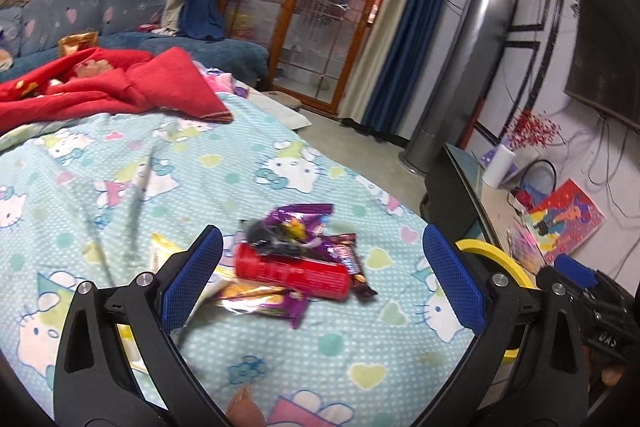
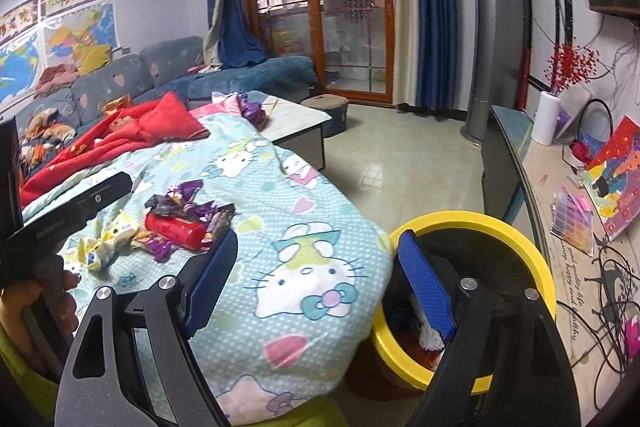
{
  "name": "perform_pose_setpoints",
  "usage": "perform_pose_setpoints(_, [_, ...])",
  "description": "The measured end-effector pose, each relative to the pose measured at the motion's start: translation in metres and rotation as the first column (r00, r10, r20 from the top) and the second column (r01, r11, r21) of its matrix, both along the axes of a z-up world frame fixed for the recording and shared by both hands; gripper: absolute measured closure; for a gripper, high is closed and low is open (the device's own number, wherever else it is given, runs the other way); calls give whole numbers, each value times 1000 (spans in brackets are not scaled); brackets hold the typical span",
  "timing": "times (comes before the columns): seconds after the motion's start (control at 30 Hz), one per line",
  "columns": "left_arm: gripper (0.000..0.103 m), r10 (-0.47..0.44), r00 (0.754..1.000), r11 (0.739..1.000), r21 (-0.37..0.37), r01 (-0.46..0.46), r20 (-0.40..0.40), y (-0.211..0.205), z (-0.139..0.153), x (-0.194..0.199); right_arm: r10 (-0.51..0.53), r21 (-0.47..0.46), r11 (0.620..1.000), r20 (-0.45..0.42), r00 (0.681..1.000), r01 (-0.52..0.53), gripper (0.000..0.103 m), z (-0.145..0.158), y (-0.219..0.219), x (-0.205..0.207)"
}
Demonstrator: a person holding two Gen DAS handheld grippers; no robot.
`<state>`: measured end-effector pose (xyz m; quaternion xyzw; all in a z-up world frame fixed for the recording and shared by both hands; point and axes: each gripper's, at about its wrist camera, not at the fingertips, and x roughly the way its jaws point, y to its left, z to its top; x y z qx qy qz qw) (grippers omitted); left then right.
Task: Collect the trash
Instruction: 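Move both open tools back over the snacks on the bedspread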
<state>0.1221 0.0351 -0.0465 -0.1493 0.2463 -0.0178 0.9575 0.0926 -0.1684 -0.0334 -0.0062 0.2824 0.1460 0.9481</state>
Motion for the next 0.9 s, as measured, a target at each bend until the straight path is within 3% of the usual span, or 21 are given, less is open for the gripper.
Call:
perform_pose_setpoints(0.23, [11, 67, 998, 998, -19, -67, -4, 28, 1, -8, 82, -2, 997, -25, 996, -82, 23, -2, 29, 3])
perform_pose_setpoints(0.5, [11, 150, 987, 987, -51, -153, -63, 70, -12, -22, 170, -6, 985, -86, 982, -171, 25, -14, 70, 20])
perform_pose_setpoints(0.7, [11, 194, 972, 976, -76, -205, -134, 97, -27, -28, 168, -20, 985, -152, 974, -173, 36, -33, 91, 46])
perform_pose_setpoints(0.9, [11, 158, 965, 970, -148, -192, -211, 108, -45, -26, 177, -41, 981, -206, 963, -189, 51, -53, 109, 68])
